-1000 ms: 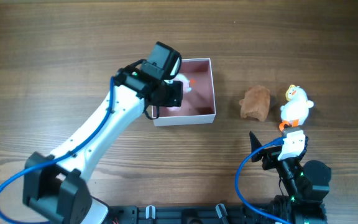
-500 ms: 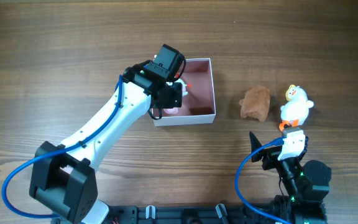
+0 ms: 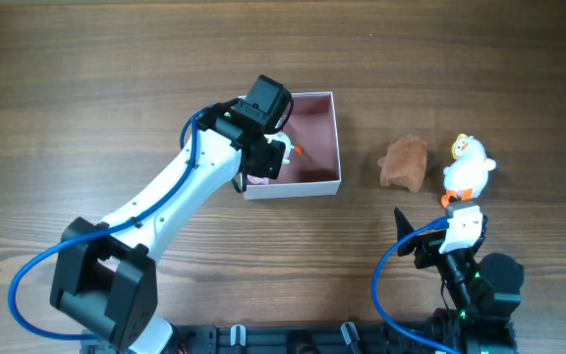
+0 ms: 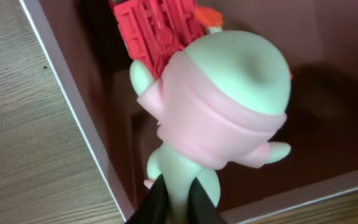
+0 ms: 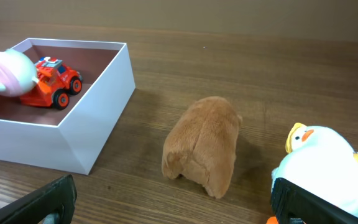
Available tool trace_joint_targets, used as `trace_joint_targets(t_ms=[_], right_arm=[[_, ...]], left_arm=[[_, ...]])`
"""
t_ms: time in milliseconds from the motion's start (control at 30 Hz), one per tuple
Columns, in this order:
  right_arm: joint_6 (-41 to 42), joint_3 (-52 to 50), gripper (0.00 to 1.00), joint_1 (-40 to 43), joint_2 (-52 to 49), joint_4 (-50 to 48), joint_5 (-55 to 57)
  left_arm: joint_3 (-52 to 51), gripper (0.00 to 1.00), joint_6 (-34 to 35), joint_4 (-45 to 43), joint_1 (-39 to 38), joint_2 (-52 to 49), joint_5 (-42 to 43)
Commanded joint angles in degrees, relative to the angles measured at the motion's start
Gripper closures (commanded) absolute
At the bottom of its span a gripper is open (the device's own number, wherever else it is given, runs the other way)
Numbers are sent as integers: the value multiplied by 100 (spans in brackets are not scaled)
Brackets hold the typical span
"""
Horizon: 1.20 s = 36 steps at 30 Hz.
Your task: Pack container
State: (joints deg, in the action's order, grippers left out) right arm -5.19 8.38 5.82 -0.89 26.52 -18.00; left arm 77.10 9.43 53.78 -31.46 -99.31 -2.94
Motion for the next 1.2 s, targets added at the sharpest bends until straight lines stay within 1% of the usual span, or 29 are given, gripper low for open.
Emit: trace_joint_targets(t_ms=[0,133,167,200,233,367,600,633,667,700,733,767,800,833,900,1067,1167], right_arm=[[83,2,1,2,35,-17,-74],[83,2,0,2,35,-15,-74],[85,2,0,2,35,-15,-74],[83,2,1,2,35,-15,-74],[83,2,1,2,35,-15,-74],[83,2,0,2,35,-17,-74],[85,2,0,2,35,-17,-74],[87,2,1,2,35,-17,-74],[85,2,0,2,35,-17,-74],[83,2,1,2,35,-17,-74],[85,2,0,2,35,-17,-74],[83,2,0,2,35,-15,-74],[85,2,1,2,35,-15,-74],[83,2,0,2,35,-15,-74],[85,2,0,2,35,-15,-74],[85,2,1,2,35,-17,-74],[85,2,1,4,35,-17,-74]], left_arm=[[-42,89,-310,-9,-24,-168,-79],[-42,90,-317,37,-24,-229,-81],[-42,91,-330,83,-26,-232,-81],[-42,95,-330,142,-24,-234,-81],[-42,96,-341,201,-24,-234,-81],[-39,96,-765,426,-26,-234,-81],[-39,96,-776,435,-26,-234,-81],[-39,92,-776,431,-26,-234,-81],[-39,83,-776,422,-24,-234,-83],[-39,71,-776,409,-24,-234,-83],[-39,63,-776,393,-24,-234,-83],[-39,48,-776,391,-24,-234,-83],[-39,40,-774,391,-24,-234,-83],[-39,37,-774,391,-24,-234,-83],[-39,36,-774,391,-24,-234,-83],[-39,37,-774,310,-24,-234,-83],[2,40,-765,122,-24,-205,-79]])
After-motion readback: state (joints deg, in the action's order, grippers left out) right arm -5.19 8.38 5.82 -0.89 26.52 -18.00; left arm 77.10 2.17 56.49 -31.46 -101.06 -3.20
